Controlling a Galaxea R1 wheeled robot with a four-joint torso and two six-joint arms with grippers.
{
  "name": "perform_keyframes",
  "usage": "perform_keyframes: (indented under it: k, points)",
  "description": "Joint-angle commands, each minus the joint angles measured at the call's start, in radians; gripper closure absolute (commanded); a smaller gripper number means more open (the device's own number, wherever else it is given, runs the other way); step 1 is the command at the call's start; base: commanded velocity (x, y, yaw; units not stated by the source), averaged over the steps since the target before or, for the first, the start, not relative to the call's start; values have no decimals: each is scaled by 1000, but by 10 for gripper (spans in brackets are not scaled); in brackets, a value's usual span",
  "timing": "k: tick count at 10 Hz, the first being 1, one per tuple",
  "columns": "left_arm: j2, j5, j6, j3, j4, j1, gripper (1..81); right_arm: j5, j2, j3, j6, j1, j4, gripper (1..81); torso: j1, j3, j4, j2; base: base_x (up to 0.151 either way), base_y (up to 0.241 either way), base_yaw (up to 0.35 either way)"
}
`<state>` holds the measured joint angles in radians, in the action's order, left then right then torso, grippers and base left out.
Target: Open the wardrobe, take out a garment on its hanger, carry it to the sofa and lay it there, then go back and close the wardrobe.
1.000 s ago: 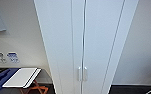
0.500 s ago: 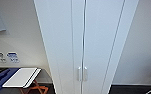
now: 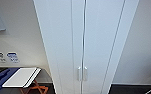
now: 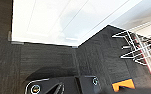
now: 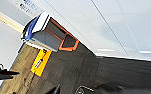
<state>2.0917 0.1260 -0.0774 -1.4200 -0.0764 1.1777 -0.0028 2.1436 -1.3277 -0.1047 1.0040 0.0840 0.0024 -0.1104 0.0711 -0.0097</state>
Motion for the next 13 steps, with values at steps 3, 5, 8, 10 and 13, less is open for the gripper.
perform_keyframes:
  k: [3,5,8,10,13]
  points:
    - [-96,-209,19,65,-95,-362,10,-115,-34,96,10,-386,131,10,0,-1,0,0,0,0,0]
    - [-74,-294,21,59,-124,-479,10,-135,-6,61,51,-464,135,10,1,-2,0,1,0,0,0]
    - [-38,-351,27,39,-148,-618,10,-200,86,-17,97,-570,135,10,2,-2,0,2,0,0,0]
    - [-5,-353,38,-6,-169,-690,10,-241,138,-53,118,-642,135,10,3,-3,0,3,0,0,0]
    - [90,-423,51,-102,-178,-784,10,-252,193,-103,146,-712,135,10,3,-3,0,3,0,0,0]
